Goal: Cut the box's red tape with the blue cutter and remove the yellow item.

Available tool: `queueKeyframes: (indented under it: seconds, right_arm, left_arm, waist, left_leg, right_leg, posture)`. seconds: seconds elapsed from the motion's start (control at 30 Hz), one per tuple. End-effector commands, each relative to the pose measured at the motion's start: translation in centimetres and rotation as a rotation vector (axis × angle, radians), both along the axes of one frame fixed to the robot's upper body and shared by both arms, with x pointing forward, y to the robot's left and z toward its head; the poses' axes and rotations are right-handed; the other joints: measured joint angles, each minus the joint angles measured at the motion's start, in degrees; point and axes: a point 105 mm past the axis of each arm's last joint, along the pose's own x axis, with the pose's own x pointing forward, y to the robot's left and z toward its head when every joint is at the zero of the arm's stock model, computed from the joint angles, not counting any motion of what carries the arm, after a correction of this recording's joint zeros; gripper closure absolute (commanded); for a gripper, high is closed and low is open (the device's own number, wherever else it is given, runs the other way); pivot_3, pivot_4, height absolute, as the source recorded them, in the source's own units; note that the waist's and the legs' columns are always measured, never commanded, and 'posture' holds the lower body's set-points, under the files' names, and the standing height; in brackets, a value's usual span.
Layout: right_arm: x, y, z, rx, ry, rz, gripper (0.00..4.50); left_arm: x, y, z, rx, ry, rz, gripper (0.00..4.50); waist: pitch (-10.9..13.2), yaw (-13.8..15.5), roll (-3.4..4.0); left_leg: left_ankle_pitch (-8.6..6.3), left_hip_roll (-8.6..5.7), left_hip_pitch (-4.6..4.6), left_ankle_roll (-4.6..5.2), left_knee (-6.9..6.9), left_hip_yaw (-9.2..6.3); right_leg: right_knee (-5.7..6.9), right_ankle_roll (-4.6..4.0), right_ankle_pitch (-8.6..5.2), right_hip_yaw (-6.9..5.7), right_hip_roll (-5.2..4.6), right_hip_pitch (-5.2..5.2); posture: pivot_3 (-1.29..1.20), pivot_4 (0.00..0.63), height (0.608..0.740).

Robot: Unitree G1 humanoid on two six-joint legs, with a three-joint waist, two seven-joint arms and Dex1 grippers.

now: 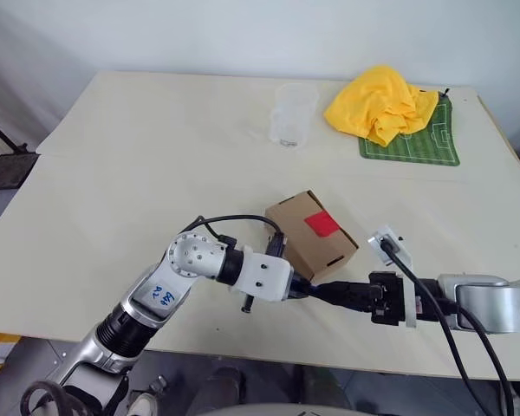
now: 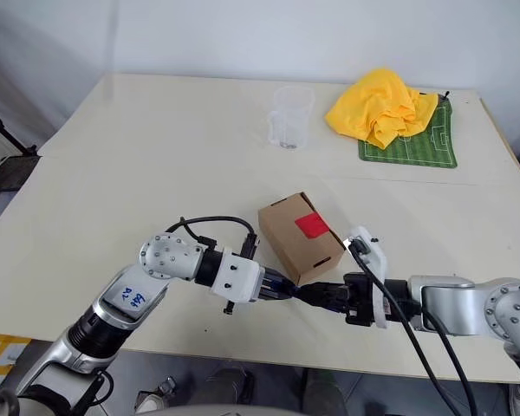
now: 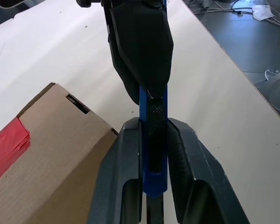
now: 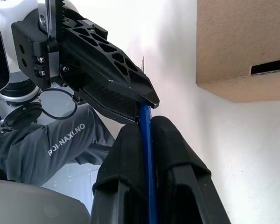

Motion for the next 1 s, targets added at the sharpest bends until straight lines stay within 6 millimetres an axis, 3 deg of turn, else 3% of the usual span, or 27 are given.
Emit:
queueKeyframes:
  seconds: [0.03,0.07,0.27,0.43,0.5,0.7,0.83,0.93,1.0]
  right_arm:
    - [-0.1,-0.1,0.6,-0.008,-0.021,0.021,4.45]
    - [-0.1,-0.1,0.6,-0.008,-0.020,0.026,4.45]
    - [-0.2,-0.4,1.0,-0.011,-0.023,0.043,4.45]
    - [-0.8,-0.7,2.6,0.028,-0.065,0.094,4.45]
    - [-1.4,-1.2,3.8,0.055,-0.096,0.128,4.45]
    - [-2.6,-3.8,7.3,0.084,-0.202,0.113,4.45]
    - [-2.8,-6.0,8.4,0.044,-0.291,-0.032,4.45]
    - [-2.6,-8.8,8.9,-0.095,-0.368,-0.234,4.45]
    - [-2.4,-10.9,9.0,-0.165,-0.403,-0.363,4.45]
  left_arm:
    - [-0.3,-0.5,0.7,-0.035,-0.023,-0.026,4.05]
    - [-0.2,-0.6,0.8,-0.041,-0.029,-0.021,4.05]
    - [0.1,-0.4,2.0,-0.123,0.023,0.019,2.15]
    - [0.0,2.1,4.5,-0.248,0.152,0.059,0.61]
    - [-0.1,4.4,5.5,-0.294,0.243,0.085,0.59]
    - [2.2,10.3,6.6,-0.404,0.371,0.310,0.59]
    - [4.0,12.3,6.2,-0.512,0.439,0.411,0.59]
    - [4.8,12.6,4.5,-0.558,0.505,0.443,1.19]
    - [4.7,12.3,3.6,-0.557,0.530,0.437,1.82]
  waist:
    - [0.00,0.00,0.00]
    - [0.00,0.00,0.00]
    - [0.00,0.01,0.00]
    - [0.00,-0.18,0.00]
    - [0.00,-0.21,0.01]
    - [0.01,0.32,0.03]
    - [0.02,0.93,0.01]
    - [0.03,1.29,-0.01]
    - [0.03,1.36,-0.01]
  left_leg:
    - [0.00,0.00,0.00,0.00,0.00,0.00]
    - [0.00,0.00,0.00,0.00,0.00,0.00]
    - [0.00,0.00,-0.01,0.00,0.00,0.00]
    - [0.00,0.02,-0.01,0.00,0.00,0.00]
    - [0.00,0.03,-0.01,-0.01,-0.06,0.01]
    - [-0.01,0.03,0.00,0.02,-0.04,0.00]
    - [-0.05,0.01,0.00,0.07,-0.02,-0.03]
    - [-0.06,0.02,0.00,0.06,-0.06,0.00]
    - [-0.06,0.01,-0.01,0.05,-0.08,0.01]
  right_leg:
    - [0.00,0.00,0.00,0.00,0.00,0.00]
    - [0.00,0.00,0.00,0.00,0.00,0.00]
    - [0.00,0.00,0.00,-0.01,0.00,0.00]
    - [0.01,0.00,0.00,-0.02,0.01,-0.03]
    - [0.01,-0.01,-0.01,-0.02,0.02,-0.06]
    - [-0.02,-0.02,-0.01,-0.05,0.03,0.01]
    - [-0.08,0.00,0.00,-0.03,0.02,0.06]
    - [-0.09,0.00,0.00,-0.02,0.03,0.03]
    - [-0.11,0.00,0.00,-0.02,0.03,0.02]
  posture:
    - [0.00,0.150,0.740]
    - [0.00,0.150,0.740]
    - [0.00,0.150,0.740]
    - [0.00,0.150,0.740]
    - [0.00,0.150,0.740]
    - [0.00,0.150,0.740]
    - [0.00,0.150,0.740]
    - [0.00,0.150,0.740]
    - [0.00,0.150,0.740]
